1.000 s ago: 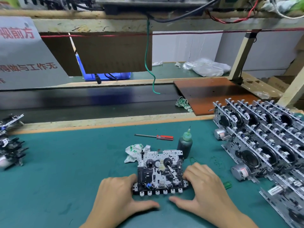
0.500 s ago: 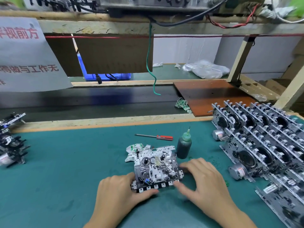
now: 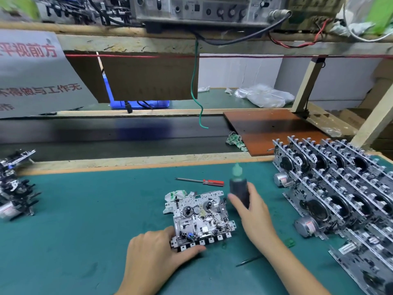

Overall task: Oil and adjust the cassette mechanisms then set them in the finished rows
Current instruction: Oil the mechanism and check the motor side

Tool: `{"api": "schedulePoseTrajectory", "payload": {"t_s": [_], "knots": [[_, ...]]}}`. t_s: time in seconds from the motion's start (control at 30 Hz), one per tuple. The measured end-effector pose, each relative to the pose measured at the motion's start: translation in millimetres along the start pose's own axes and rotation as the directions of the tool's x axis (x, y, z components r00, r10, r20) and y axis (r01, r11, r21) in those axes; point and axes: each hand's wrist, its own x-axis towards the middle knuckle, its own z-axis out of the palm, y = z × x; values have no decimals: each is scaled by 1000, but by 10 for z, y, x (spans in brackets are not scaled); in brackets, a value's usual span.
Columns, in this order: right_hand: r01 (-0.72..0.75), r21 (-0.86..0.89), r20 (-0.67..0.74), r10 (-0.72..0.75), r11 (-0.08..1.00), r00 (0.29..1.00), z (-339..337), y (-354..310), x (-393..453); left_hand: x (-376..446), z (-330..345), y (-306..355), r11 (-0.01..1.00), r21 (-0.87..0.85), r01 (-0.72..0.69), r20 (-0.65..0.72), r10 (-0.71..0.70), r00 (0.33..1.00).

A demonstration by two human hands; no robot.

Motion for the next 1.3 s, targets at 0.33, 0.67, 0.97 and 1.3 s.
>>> {"api": "schedulePoseTrajectory", "payload": {"t_s": [0.33, 0.67, 0.97, 1.3], "knots": [[49, 768, -113, 59, 639, 992, -179, -282, -464, -11, -4, 11, 993, -98, -70, -116, 58, 992], [127, 629, -219, 19, 767, 975, -56, -256, -531, -10, -48, 44, 986, -122, -110, -118, 96, 988], [205, 549, -250, -76, 810, 965, -6, -210, -568, -14, -47, 34, 988, -104, -113, -141, 98, 985], [193, 515, -246, -72, 835, 967, -19, -207, -558, -15, 1, -17, 989, -91, -113, -131, 100, 986]]}}
